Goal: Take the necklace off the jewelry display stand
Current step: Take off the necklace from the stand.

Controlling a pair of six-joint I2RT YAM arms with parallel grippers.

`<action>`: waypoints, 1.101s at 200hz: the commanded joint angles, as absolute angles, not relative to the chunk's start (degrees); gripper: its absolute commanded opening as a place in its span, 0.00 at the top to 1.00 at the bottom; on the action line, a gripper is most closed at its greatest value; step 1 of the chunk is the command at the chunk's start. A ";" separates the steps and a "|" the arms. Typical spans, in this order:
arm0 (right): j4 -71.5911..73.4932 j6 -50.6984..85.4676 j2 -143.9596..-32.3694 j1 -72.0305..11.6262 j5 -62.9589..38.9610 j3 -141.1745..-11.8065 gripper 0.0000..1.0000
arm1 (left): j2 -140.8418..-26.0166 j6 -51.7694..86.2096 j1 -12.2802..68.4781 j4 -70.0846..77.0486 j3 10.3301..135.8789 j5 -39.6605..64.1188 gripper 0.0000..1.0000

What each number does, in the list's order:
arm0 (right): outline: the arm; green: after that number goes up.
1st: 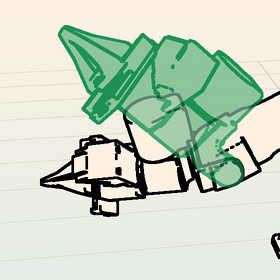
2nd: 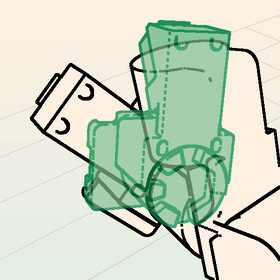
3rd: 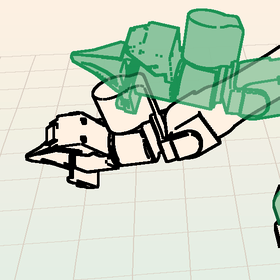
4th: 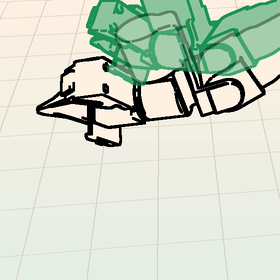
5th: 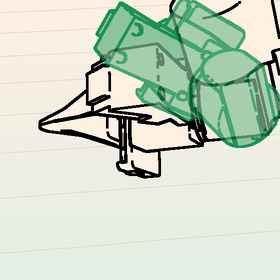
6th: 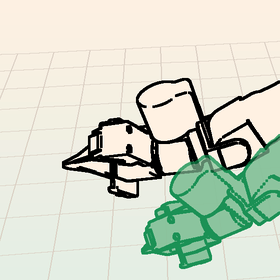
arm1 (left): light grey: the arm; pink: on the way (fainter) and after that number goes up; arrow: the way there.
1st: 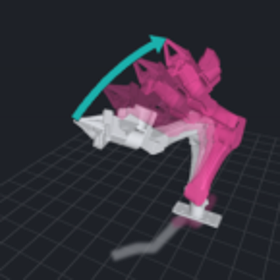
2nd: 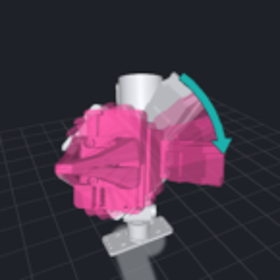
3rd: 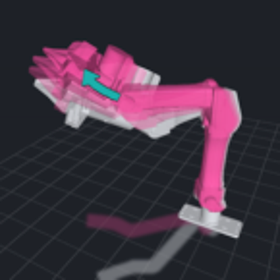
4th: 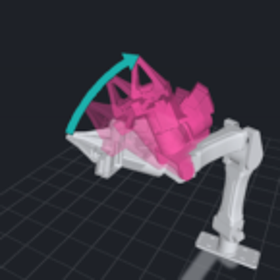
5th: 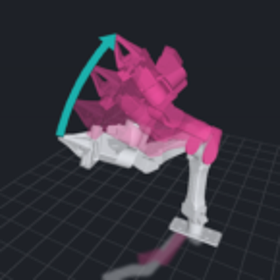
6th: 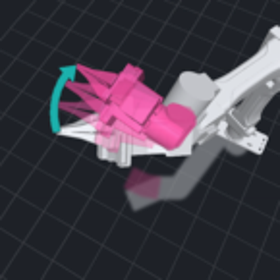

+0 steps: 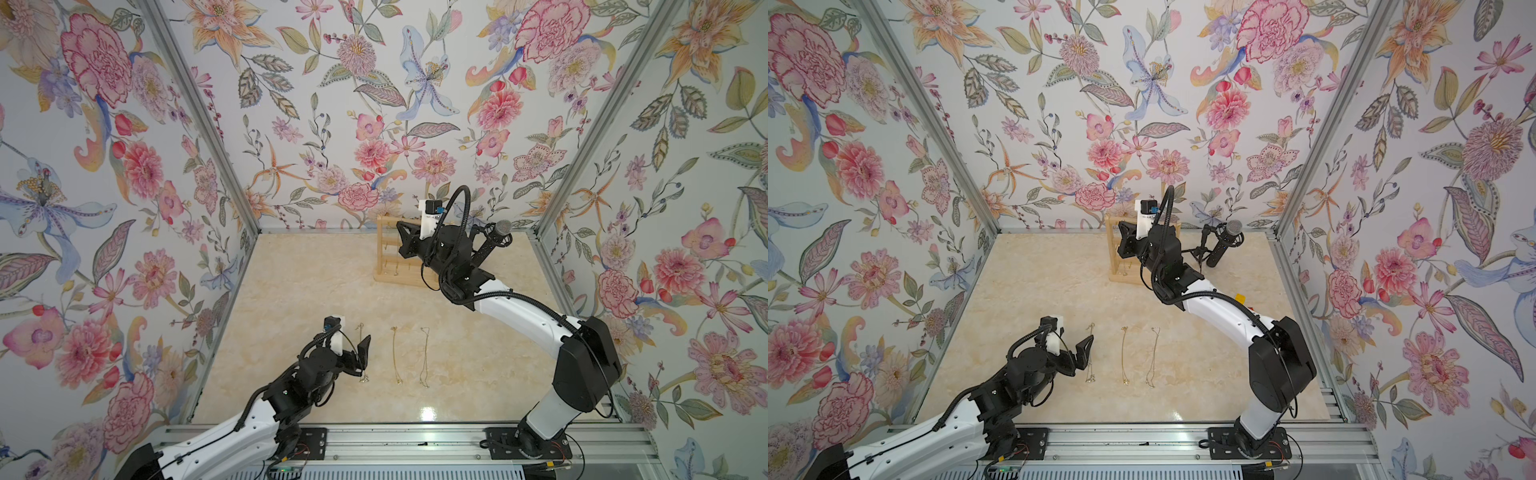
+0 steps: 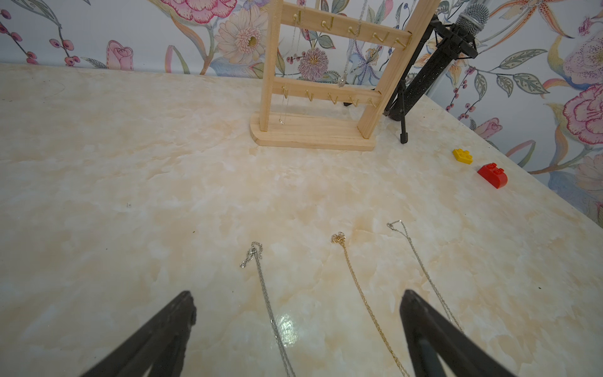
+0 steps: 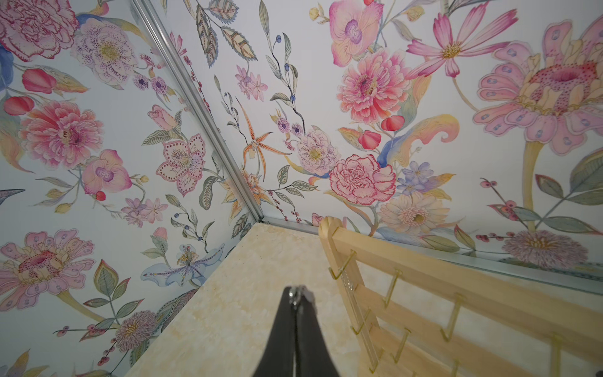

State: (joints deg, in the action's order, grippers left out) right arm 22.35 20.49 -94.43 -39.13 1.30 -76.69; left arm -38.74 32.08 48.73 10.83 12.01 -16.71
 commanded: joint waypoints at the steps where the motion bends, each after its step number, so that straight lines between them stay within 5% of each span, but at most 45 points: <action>1: 21.23 18.83 -90.21 -39.73 0.45 -74.67 1.00 | -38.88 31.46 48.11 12.14 12.74 -16.42 0.01; 149: 6.05 18.32 -65.62 -37.53 -9.07 -61.58 1.00 | -38.45 32.60 48.08 10.92 13.16 -17.48 0.01; 220: 0.09 21.87 -52.96 -27.87 -15.92 -53.17 1.00 | -38.49 32.88 48.12 9.96 14.76 -17.75 0.01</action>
